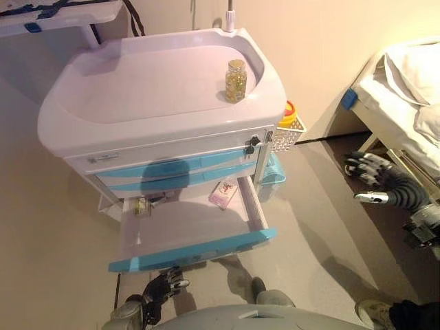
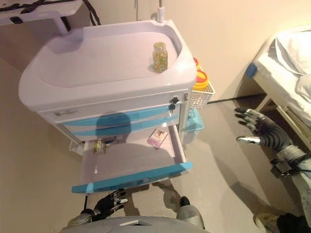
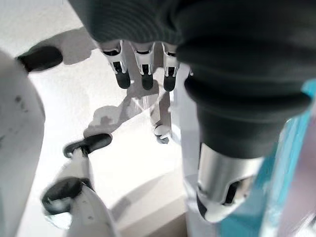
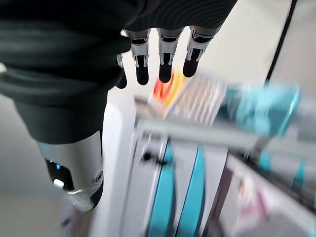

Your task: Open the drawer and pick up the medicine

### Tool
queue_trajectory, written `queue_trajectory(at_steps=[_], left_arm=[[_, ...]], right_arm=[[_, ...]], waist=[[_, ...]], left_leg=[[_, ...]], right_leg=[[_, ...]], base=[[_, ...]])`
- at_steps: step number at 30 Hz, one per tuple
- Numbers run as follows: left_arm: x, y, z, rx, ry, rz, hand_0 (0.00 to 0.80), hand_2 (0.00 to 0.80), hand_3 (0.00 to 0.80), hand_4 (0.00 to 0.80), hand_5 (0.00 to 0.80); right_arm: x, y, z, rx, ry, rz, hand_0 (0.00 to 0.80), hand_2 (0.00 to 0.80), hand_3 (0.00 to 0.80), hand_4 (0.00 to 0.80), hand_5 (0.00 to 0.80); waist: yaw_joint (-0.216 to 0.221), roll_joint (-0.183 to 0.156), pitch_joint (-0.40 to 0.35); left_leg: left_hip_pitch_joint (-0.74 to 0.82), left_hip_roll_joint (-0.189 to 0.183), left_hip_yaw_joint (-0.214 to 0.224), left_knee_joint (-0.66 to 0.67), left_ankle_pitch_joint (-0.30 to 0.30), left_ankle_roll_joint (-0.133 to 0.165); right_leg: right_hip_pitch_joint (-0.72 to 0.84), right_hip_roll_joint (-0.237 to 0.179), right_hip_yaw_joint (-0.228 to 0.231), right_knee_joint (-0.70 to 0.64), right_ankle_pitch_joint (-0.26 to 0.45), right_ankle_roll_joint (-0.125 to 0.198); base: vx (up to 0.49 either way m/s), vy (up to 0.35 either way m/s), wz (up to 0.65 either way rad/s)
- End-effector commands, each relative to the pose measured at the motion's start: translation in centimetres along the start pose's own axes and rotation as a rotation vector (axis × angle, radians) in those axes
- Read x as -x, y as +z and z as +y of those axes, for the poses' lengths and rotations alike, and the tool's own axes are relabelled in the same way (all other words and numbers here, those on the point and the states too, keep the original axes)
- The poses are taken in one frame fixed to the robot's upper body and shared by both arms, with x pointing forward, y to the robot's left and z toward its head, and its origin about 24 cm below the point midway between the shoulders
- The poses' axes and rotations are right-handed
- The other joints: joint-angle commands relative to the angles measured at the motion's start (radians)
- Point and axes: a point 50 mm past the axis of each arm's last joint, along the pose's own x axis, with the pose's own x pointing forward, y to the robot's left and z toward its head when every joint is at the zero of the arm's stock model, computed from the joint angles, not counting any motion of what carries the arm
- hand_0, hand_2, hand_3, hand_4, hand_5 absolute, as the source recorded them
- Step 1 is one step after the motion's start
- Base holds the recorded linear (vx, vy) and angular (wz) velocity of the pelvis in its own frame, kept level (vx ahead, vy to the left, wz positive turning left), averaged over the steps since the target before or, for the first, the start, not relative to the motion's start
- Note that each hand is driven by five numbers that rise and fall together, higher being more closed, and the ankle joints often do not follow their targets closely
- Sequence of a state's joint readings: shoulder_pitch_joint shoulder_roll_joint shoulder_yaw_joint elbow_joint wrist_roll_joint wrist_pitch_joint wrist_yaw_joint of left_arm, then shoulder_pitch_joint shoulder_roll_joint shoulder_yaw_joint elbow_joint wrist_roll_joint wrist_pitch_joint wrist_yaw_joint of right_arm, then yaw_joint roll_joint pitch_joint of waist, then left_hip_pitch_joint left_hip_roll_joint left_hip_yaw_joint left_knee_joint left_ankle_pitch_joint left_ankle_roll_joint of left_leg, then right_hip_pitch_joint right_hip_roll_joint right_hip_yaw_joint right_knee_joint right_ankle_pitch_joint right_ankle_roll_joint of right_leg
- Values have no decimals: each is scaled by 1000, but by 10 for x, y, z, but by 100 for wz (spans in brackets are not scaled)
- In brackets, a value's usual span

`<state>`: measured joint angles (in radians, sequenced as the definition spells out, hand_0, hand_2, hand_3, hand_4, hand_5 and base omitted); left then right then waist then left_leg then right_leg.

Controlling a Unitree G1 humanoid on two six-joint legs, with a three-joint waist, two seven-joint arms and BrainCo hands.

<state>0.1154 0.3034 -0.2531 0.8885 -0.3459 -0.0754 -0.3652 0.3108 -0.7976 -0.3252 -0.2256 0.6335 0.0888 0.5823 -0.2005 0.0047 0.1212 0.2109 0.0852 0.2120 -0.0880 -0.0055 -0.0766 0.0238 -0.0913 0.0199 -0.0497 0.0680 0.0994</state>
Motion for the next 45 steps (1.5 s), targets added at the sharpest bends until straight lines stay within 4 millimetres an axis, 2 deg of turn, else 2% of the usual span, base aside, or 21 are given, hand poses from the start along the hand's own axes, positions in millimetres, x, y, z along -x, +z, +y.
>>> queue_trajectory(at_steps=[1, 6, 11, 12, 16, 20, 21, 25, 28, 32, 36, 41, 45], left_arm=[[0, 48, 30, -332, 101, -80, 0, 0, 0, 0, 0], [9, 104, 61, -500, 194, -148, 0, 0, 0, 0, 0], [18, 161, 73, -573, 264, -265, 0, 0, 0, 0, 0], [19, 164, 74, -576, 269, -272, 0, 0, 0, 0, 0], [31, 212, 82, -614, 315, -347, 0, 0, 0, 0, 0], [44, 245, 87, -632, 345, -392, 0, 0, 0, 0, 0], [50, 258, 89, -634, 358, -411, 0, 0, 0, 0, 0], [69, 293, 95, -653, 417, -448, 0, 0, 0, 0, 0], [81, 307, 101, -639, 442, -462, 0, 0, 0, 0, 0], [86, 319, 99, -659, 459, -470, 0, 0, 0, 0, 0], [88, 321, 99, -694, 459, -447, 0, 0, 0, 0, 0], [100, 322, 110, -639, 469, -450, 0, 0, 0, 0, 0], [91, 314, 104, -546, 337, -474, 0, 0, 0, 0, 0]], right_arm=[[-12, 2, 20, -82, 247, -104, 0, 0, 0, 0, 0], [-21, -28, 55, -262, 582, -19, 0, 0, 0, 0, 0], [-32, -57, 71, -418, 716, 55, 0, 0, 0, 0, 0], [-31, -59, 72, -421, 723, 58, 0, 0, 0, 0, 0], [-30, -83, 84, -526, 741, 83, 0, 0, 0, 0, 0], [-27, -97, 94, -560, 745, 119, 0, 0, 0, 0, 0], [-25, -101, 96, -572, 747, 113, 0, 0, 0, 0, 0], [-28, -103, 97, -550, 728, 100, 0, 0, 0, 0, 0], [-30, -100, 99, -557, 719, 66, 0, 0, 0, 0, 0], [-33, -104, 103, -561, 682, 59, 0, 0, 0, 0, 0], [-37, -103, 104, -563, 659, 57, 0, 0, 0, 0, 0], [-40, -100, 109, -563, 642, 37, 0, 0, 0, 0, 0], [-44, -103, 112, -574, 566, 35, 0, 0, 0, 0, 0]], waist=[[-26, -56, 24], [-62, -48, 91], [-93, -29, 195], [-95, -28, 202], [-110, -34, 272], [-119, -46, 315], [-122, -43, 336], [-122, -58, 380], [-119, -71, 398], [-105, -78, 399], [-89, -82, 399], [-71, -85, 398], [-54, -86, 387]], left_leg=[[-107, -9, 16, 166, -78, 33], [-154, -6, 69, 262, -99, 38], [-222, -13, 107, 391, -143, 44], [-228, -14, 108, 398, -145, 44], [-298, -17, 112, 476, -168, 48], [-350, -13, 118, 522, -175, 50], [-360, -9, 106, 546, -209, 47], [-418, 0, 99, 581, -189, 42], [-448, 6, 93, 604, -181, 44], [-470, 8, 82, 609, -172, 47], [-460, 11, 79, 593, -167, 45], [-443, 9, 73, 578, -170, 48], [-420, -2, 58, 552, -181, 49]], right_leg=[[-42, -44, -9, 116, -44, 81], [-95, -50, 25, 149, -35, 88], [-148, -66, 61, 188, -30, 83], [-153, -67, 64, 191, -30, 83], [-201, -77, 96, 208, -23, 79], [-239, -81, 112, 204, -4, 77], [-240, -77, 112, 203, -17, 79], [-279, -65, 135, 192, 7, 70], [-291, -53, 142, 187, 12, 67], [-294, -47, 134, 169, 21, 65], [-266, -50, 110, 128, 34, 66], [-240, -51, 93, 111, 42, 68], [-212, -53, 80, 110, 45, 68]], base=[[-48, 17, -11], [-88, 81, -30], [-131, 180, -37], [-86, 143, -22], [-112, 123, -18], [-83, 75, -8], [-56, 93, -6], [-100, 41, -7], [-79, -22, -7], [-49, -67, -4], [4, -32, 3], [-1, -65, 6], [13, -87, 12]])
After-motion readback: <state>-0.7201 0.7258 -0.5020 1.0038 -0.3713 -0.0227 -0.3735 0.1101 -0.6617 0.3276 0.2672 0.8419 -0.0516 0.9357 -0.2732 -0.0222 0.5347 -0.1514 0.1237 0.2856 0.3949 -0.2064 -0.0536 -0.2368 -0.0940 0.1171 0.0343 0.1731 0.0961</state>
